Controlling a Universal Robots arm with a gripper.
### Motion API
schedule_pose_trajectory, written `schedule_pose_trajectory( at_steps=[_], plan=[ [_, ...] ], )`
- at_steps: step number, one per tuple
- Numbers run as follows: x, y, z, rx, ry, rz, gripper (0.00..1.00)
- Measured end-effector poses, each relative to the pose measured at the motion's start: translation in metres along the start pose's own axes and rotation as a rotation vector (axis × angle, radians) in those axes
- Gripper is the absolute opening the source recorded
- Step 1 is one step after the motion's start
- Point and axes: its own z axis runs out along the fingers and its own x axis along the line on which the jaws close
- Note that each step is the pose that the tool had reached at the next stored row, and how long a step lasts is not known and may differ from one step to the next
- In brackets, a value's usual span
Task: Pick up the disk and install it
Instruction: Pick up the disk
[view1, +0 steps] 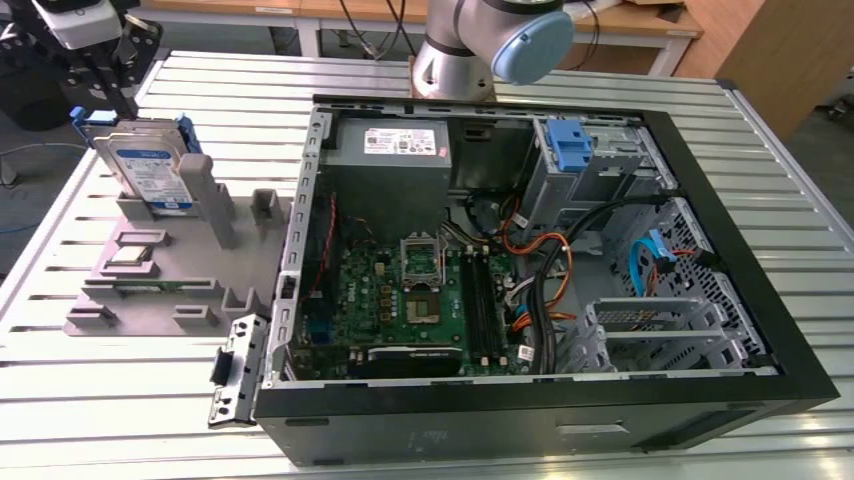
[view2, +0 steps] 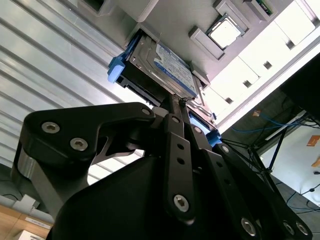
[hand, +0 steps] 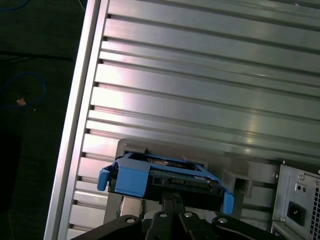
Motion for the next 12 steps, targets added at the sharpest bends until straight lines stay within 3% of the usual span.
schedule_pose_trajectory(
  at_steps=[12],
  plan=[
    [0.0000, 0.0000, 0.0000, -0.0009, 0.0021, -0.076, 0.10]
  ],
)
